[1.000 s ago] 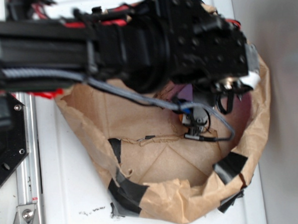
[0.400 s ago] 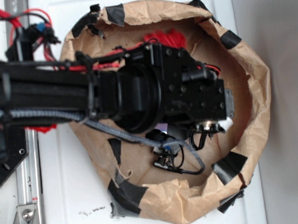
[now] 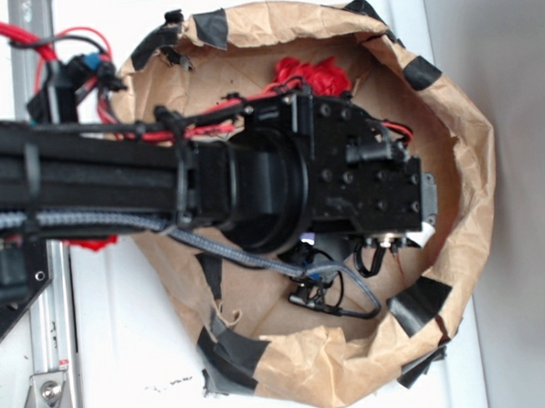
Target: Grab the yellow duck.
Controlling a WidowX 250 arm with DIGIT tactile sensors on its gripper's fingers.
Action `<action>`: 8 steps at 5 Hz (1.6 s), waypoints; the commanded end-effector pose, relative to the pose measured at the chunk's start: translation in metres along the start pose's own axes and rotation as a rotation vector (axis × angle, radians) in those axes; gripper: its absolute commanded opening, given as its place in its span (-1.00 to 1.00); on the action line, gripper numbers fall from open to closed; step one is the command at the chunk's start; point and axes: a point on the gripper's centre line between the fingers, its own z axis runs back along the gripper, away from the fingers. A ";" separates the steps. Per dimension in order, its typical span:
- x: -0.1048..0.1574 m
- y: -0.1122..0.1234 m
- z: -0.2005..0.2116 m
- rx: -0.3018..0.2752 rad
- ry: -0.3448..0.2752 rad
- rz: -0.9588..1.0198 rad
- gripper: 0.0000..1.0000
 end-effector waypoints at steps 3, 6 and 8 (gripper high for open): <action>0.040 -0.002 0.013 -0.087 -0.178 -0.058 1.00; 0.042 0.004 0.010 -0.066 -0.189 -0.034 -1.00; 0.007 0.010 0.089 -0.117 -0.230 0.010 -1.00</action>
